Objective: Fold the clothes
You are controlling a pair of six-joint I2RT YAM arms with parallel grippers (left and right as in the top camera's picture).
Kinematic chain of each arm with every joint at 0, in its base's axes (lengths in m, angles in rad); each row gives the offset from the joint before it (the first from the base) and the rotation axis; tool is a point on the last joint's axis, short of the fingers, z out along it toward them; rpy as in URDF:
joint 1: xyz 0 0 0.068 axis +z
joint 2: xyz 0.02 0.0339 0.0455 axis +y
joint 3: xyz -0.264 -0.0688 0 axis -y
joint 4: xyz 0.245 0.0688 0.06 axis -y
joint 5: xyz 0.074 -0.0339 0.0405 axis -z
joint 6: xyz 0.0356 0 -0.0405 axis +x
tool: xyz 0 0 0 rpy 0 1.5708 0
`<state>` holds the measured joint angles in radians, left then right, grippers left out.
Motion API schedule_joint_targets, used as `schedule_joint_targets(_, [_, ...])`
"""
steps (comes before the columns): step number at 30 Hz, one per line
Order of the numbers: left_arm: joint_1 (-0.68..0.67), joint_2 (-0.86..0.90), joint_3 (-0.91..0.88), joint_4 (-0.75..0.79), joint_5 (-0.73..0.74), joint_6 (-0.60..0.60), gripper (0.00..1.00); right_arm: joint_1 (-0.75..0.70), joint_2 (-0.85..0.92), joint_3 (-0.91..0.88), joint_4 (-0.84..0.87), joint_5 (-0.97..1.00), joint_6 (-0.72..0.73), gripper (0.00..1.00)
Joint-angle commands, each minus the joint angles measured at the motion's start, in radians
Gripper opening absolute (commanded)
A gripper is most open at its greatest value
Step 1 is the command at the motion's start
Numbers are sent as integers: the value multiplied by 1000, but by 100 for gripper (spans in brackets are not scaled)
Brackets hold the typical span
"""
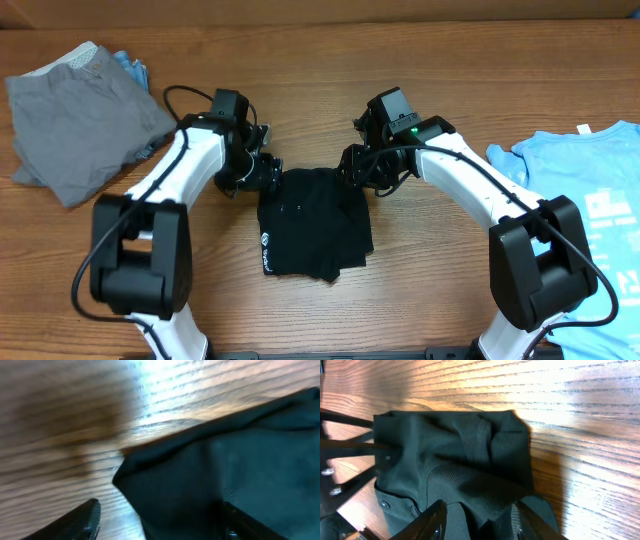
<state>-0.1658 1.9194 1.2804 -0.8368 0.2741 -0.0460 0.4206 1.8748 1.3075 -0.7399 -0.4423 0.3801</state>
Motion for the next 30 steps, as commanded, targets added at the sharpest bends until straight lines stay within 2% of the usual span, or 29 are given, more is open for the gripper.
schedule_joint_targets(1, [2, 39, -5, 5, 53, 24, 73, 5, 2, -28, 23, -36, 13, 27])
schedule_joint_targets(3, [2, 44, -5, 8, 58, 24, 64, 5, 2, -29, 42, -78, 6, 9])
schedule_joint_targets(4, [2, 44, -5, 8, 60, 24, 59, 4, 1, -28, 52, -84, 5, 4])
schedule_joint_targets(6, [2, 44, -4, 7, 60, 24, 49, -4, 0, -18, 55, -69, -13, 4])
schedule_joint_targets(8, [4, 44, -4, 1, 64, 24, 45, -14, -1, 0, 39, -38, -28, 4])
schedule_joint_targets(9, [6, 44, -4, 0, 67, 24, 46, -21, -2, 11, 26, -24, -33, 4])
schedule_joint_targets(10, [10, 43, -4, -3, 71, 24, 51, -28, -3, 21, 13, -6, -37, 4])
schedule_joint_targets(11, [14, 43, -4, -3, 79, 24, 62, -35, -3, 30, 2, 16, -36, 4])
schedule_joint_targets(13, [21, 42, -3, -2, 100, 25, 70, -45, -3, 37, -6, 42, -35, 4])
schedule_joint_targets(16, [35, 42, 6, 0, 185, 69, 73, -56, -3, 36, -15, 70, -36, 4])
schedule_joint_targets(18, [44, 42, 18, -2, 258, 97, 74, -57, -3, 36, -10, 96, -59, 13])
schedule_joint_targets(20, [58, 42, 40, -25, 314, 122, 76, -61, -3, 37, -10, 152, -89, 28])
schedule_joint_targets(24, [80, 40, 107, -138, 330, 184, 78, -92, -30, 61, -68, 152, -98, 34])
schedule_joint_targets(28, [83, 27, 184, -267, 328, 266, 85, -98, -106, 82, -155, 53, -167, 35])
schedule_joint_targets(30, [83, 12, 218, -313, 323, 286, 89, -84, -138, 82, -199, -12, -175, 31])
